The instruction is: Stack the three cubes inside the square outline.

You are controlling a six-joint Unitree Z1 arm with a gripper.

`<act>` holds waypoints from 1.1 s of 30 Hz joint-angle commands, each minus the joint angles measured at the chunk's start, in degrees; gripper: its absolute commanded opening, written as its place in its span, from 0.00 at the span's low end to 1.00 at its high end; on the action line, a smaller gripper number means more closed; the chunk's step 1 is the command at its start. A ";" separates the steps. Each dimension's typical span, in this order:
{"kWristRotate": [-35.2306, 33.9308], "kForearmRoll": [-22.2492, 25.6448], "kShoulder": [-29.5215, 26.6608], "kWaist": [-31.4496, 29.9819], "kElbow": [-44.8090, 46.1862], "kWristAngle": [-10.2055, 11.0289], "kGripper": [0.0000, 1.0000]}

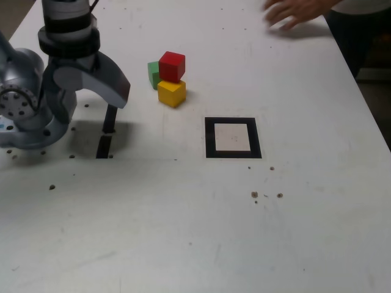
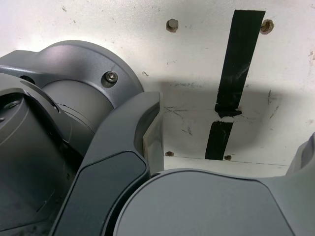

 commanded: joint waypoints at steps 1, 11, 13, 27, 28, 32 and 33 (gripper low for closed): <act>0.06 0.11 -0.34 0.16 0.09 -0.10 0.99; 0.06 2.48 -0.73 0.16 -2.48 0.41 0.99; 0.09 4.91 -1.01 0.16 -5.17 1.26 0.99; 10.33 23.86 6.23 0.17 -37.29 8.81 1.00; 11.38 24.31 7.51 0.27 -38.95 9.44 1.00; 15.61 25.12 12.42 2.17 -43.92 11.08 1.00; 16.64 25.10 13.44 3.03 -44.49 11.20 1.00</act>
